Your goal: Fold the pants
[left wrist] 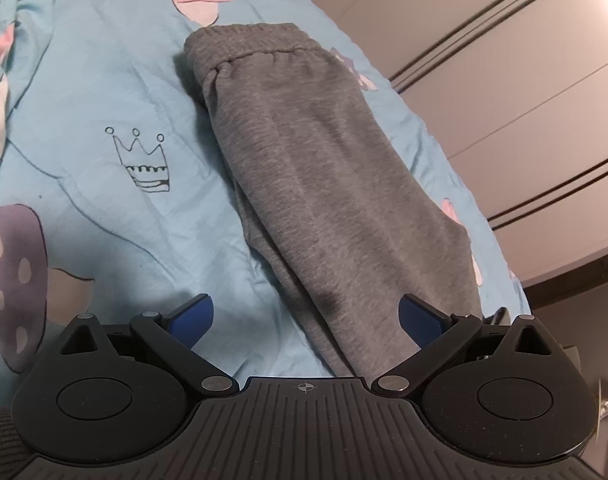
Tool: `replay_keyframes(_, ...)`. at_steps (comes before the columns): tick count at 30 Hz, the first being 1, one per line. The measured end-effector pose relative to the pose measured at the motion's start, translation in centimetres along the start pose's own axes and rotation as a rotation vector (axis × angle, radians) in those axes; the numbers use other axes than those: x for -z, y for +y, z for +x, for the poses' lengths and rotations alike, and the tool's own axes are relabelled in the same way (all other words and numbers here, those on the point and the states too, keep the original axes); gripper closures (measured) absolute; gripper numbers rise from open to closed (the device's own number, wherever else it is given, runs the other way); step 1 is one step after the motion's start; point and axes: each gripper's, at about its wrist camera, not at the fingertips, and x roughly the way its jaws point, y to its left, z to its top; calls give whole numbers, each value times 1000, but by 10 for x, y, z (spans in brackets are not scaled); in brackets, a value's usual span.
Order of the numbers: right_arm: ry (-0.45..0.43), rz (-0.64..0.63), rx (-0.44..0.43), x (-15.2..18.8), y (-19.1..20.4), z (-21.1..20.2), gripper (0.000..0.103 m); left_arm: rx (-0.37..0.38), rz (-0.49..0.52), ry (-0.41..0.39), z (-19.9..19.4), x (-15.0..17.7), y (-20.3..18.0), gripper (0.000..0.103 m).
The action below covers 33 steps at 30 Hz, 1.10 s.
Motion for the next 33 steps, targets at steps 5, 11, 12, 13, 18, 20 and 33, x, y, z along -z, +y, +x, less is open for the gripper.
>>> replay_keyframes(5,-87,452,21,-23,-66,-5,65,3,19,1,-2,1,0,1)
replay_keyframes(11,16,364,125,-25,-51,38,78,-5,-19,22,4,-3,5,1)
replay_keyframes(12,65,341,105,-19,-45,46,78,-3,-30,27,6,-4,7,1)
replay_keyframes(13,122,322,75,-10,-37,54,79,0,-39,30,6,-5,8,1)
replay_keyframes(18,221,204,76,15,1,36,79,25,-76,46,8,-7,14,1)
replay_keyframes(20,225,229,52,11,-1,24,80,30,-65,45,8,-6,13,1)
replay_keyframes(33,145,382,280,30,-49,-11,91,41,-101,60,12,-9,18,1)
